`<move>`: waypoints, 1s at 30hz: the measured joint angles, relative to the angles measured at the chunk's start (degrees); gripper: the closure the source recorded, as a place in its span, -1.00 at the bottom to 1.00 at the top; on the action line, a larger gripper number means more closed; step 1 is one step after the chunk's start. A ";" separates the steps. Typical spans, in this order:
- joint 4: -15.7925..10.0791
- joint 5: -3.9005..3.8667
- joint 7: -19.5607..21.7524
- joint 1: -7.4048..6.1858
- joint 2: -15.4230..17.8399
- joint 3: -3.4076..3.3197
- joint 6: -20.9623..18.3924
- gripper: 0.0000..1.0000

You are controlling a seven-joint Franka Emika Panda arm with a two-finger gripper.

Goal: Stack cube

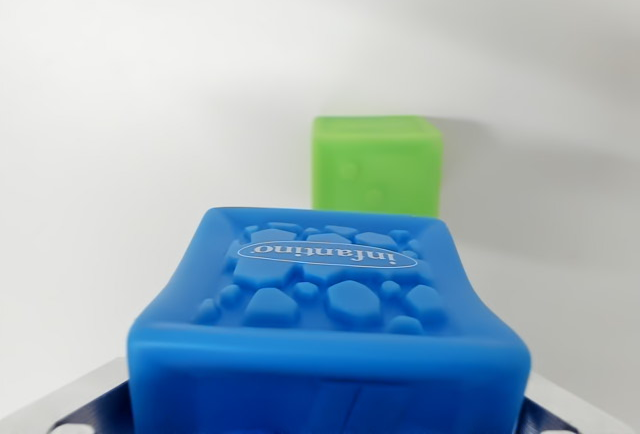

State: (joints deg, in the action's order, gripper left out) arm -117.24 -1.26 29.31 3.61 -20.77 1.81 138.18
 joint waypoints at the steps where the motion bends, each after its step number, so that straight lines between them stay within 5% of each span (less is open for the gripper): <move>1: 0.20 0.00 -0.16 0.16 -0.12 0.00 -0.08 1.00; 13: 2.35 0.00 -1.61 1.85 -1.48 -0.07 -0.92 1.00; 30: 2.30 0.00 -1.63 1.90 -7.00 -0.05 4.27 1.00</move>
State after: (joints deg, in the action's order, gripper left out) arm -114.94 -1.26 27.68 5.51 -27.77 1.76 142.45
